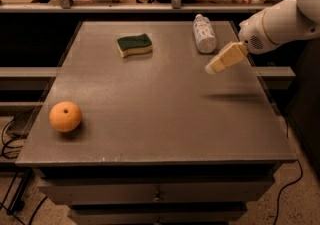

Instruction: Move blue plastic bottle near orange

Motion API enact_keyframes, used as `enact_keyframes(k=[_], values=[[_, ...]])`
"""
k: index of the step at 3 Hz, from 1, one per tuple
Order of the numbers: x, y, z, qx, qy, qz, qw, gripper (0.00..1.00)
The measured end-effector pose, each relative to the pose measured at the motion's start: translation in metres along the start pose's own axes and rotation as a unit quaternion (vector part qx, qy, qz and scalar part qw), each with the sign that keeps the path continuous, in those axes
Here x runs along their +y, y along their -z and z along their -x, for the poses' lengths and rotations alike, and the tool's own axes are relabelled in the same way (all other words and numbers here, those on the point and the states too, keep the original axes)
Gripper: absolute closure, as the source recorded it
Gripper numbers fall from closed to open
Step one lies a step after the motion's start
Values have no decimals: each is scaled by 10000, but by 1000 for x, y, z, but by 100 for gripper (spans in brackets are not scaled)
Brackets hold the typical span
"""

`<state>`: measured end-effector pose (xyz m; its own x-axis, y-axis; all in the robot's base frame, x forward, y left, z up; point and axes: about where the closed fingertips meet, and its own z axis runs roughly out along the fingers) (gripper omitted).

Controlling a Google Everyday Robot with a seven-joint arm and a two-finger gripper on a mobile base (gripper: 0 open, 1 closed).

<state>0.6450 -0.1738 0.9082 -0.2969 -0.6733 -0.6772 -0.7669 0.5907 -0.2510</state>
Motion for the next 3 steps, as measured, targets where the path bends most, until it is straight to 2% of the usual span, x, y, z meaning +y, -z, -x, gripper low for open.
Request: enact_keyframes(k=[1,2,3], values=[[-17,-18,2,-232,-212,-66,9995,0],[-24,-30,4,-382,-331,-29,9987,0],[-48,-73,7,-661,-650,260,9954,0]])
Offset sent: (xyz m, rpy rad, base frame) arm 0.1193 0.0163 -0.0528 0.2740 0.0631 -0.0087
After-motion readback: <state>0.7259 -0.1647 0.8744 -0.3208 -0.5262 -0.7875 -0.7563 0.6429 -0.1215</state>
